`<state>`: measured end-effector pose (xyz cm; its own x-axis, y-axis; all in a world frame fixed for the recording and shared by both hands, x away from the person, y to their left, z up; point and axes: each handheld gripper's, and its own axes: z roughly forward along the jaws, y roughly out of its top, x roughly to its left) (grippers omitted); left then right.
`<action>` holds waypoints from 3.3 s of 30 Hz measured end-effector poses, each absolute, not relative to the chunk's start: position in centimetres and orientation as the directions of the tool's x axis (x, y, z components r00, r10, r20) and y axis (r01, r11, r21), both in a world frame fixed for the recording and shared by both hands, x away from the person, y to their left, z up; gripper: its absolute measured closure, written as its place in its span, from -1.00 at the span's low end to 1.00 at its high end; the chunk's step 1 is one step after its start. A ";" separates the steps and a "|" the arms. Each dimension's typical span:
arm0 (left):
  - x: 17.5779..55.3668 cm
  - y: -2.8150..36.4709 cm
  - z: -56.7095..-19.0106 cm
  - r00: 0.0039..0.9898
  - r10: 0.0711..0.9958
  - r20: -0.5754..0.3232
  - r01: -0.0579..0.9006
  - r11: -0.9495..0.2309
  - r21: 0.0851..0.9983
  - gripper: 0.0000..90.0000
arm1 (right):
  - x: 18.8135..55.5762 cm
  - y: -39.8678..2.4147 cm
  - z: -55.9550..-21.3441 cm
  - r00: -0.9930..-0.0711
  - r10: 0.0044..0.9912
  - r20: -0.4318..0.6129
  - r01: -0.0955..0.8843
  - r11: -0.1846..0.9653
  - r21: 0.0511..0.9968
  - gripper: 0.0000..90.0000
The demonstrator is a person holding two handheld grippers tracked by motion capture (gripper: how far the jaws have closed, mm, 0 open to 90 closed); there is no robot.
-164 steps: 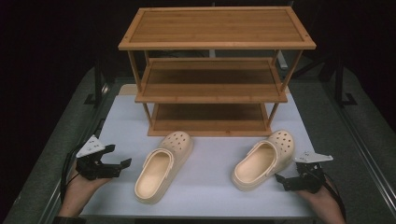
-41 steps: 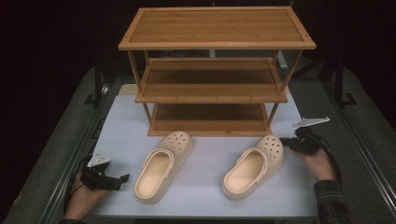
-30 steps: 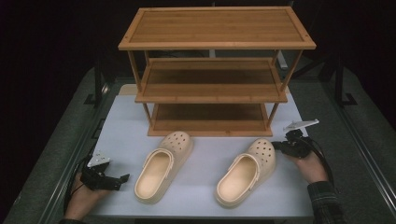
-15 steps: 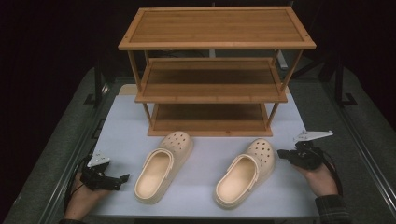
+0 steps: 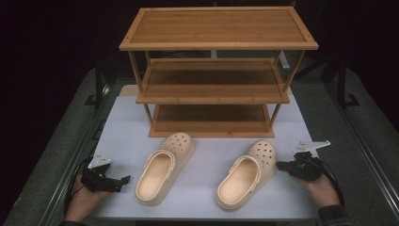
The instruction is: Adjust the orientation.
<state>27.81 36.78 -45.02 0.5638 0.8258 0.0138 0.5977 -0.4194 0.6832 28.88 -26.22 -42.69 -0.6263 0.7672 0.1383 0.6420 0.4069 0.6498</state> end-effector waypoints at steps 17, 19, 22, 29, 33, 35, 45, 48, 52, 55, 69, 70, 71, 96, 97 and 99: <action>27.8 36.8 -45.0 0.564 0.826 0.013 0.598 -0.420 0.683 -1.00 | 30.0 -24.0 -42.5 -0.648 0.751 0.124 0.628 0.435 0.645 1.00; 27.8 36.8 -45.0 0.564 0.826 0.013 0.598 -0.419 0.683 -1.00 | 30.3 -23.5 -42.5 -0.657 0.745 0.119 0.622 0.445 0.644 1.00; 27.8 36.8 -45.0 0.564 0.826 0.013 0.598 -0.419 0.683 -1.00 | 30.7 -22.9 -42.5 -0.665 0.738 0.116 0.616 0.454 0.643 1.00; 27.8 36.8 -45.0 0.564 0.826 0.013 0.599 -0.419 0.682 -1.00 | 32.0 -21.5 -42.5 -0.679 0.725 0.116 0.607 0.466 0.643 1.00; 27.8 36.8 -45.0 0.564 0.826 0.013 0.599 -0.419 0.683 -1.00 | 32.5 -20.8 -42.5 -0.688 0.717 0.113 0.601 0.476 0.643 1.00; 27.8 36.8 -45.0 0.564 0.826 0.013 0.599 -0.419 0.683 -1.00 | 32.8 -20.3 -42.5 -0.694 0.712 0.108 0.595 0.482 0.643 1.00; 27.8 36.8 -45.0 0.563 0.826 0.012 0.599 -0.418 0.683 -1.00 | 34.9 -17.4 -42.7 -0.718 0.687 0.112 0.581 0.503 0.640 1.00; 27.8 36.8 -45.0 0.563 0.826 0.012 0.599 -0.419 0.683 -1.00 | 35.3 -16.9 -42.7 -0.725 0.680 0.112 0.573 0.505 0.646 1.00; 27.8 36.8 -45.0 0.564 0.826 0.012 0.600 -0.420 0.681 -1.00 | 36.1 -15.7 -42.9 -0.731 0.670 0.126 0.572 0.503 0.648 1.00; 27.8 36.8 -45.0 0.564 0.826 0.012 0.600 -0.419 0.681 -1.00 | 36.8 -14.2 -43.0 -0.742 0.658 0.130 0.563 0.506 0.654 1.00; 27.8 36.8 -45.0 0.564 0.826 0.011 0.600 -0.419 0.682 -1.00 | 37.7 -11.5 -43.0 -0.760 0.637 0.127 0.543 0.515 0.663 0.99; 27.8 36.8 -45.0 0.564 0.826 0.011 0.600 -0.418 0.682 -1.00 | 37.7 -11.5 -43.0 -0.760 0.637 0.127 0.543 0.515 0.663 0.99; 27.8 36.8 -45.0 0.564 0.826 0.011 0.600 -0.419 0.682 -1.00 | 37.6 -11.7 -42.9 -0.756 0.642 0.124 0.545 0.515 0.662 0.99; 27.8 36.8 -45.0 0.564 0.826 0.011 0.598 -0.417 0.684 -1.00 | 26.9 -14.7 -39.6 -0.753 0.626 0.204 0.533 0.398 0.747 0.06; 27.8 36.8 -45.0 0.563 0.826 0.011 0.598 -0.417 0.684 -1.00 | 26.9 -14.2 -39.7 -0.756 0.619 0.215 0.536 0.395 0.747 0.04; 27.8 36.8 -45.0 0.564 0.826 0.011 0.598 -0.417 0.684 -1.00 | 26.9 -13.7 -39.8 -0.758 0.614 0.220 0.537 0.397 0.744 0.00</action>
<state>27.84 36.81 -45.04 0.5638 0.8259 0.0108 0.5981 -0.4173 0.6842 26.89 -13.69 -39.83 -0.7583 0.6137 0.2199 0.5370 0.3968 0.7445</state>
